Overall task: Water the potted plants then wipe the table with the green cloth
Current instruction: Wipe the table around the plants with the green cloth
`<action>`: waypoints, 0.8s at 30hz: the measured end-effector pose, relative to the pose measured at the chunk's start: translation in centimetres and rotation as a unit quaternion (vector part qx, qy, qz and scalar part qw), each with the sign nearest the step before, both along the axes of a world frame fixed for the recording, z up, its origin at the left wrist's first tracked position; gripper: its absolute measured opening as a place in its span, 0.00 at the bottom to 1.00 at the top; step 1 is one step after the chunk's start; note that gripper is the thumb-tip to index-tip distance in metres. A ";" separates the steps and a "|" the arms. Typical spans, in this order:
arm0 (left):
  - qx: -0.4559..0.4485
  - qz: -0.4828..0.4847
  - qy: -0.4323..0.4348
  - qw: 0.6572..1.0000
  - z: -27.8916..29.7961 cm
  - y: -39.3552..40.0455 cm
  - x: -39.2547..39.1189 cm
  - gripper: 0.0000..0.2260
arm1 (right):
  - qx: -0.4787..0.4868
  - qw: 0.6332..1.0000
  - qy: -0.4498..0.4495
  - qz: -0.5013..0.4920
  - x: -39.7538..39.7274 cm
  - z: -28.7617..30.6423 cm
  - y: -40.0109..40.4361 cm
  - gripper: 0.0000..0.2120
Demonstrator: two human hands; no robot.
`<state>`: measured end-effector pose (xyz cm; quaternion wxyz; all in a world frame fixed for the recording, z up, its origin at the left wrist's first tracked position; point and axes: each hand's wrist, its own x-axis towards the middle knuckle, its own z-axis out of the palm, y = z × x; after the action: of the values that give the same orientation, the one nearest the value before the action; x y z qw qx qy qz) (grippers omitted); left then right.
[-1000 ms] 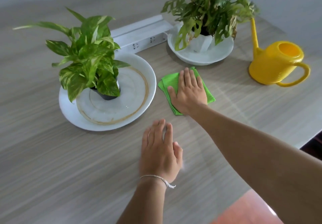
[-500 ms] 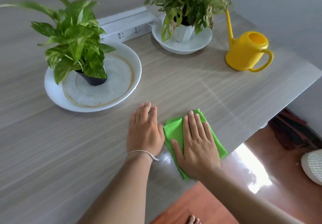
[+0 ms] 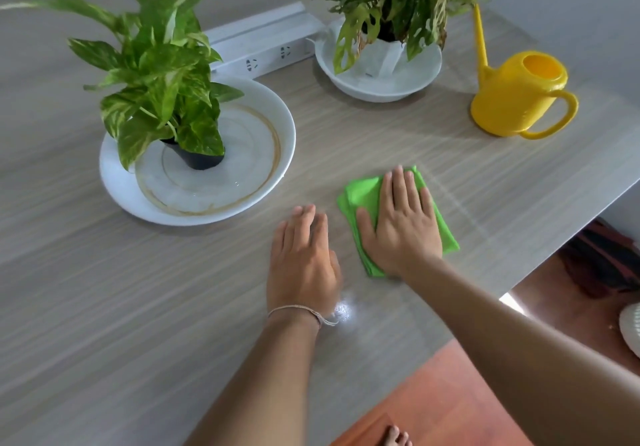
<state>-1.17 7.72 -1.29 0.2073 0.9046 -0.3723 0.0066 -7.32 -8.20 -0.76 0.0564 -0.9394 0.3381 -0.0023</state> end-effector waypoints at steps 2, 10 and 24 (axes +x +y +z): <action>0.002 0.000 -0.008 1.000 -0.2 0.0 0.1 0.27 | 0.001 1.000 0.004 -0.006 3.0 -0.1 -2.3 0.41; 0.027 0.002 -0.028 0.999 -0.5 -0.3 0.3 0.27 | 0.009 1.000 0.013 -0.010 7.1 0.0 -5.3 0.40; -0.001 -0.020 0.100 0.995 1.3 1.5 0.5 0.29 | -0.025 0.999 -0.009 0.027 -5.9 -0.4 6.8 0.40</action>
<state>-0.71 9.22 0.00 0.2444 0.8929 -0.3678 -0.0875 -13.23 -1.36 -1.15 0.0358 -0.9494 0.3117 -0.0179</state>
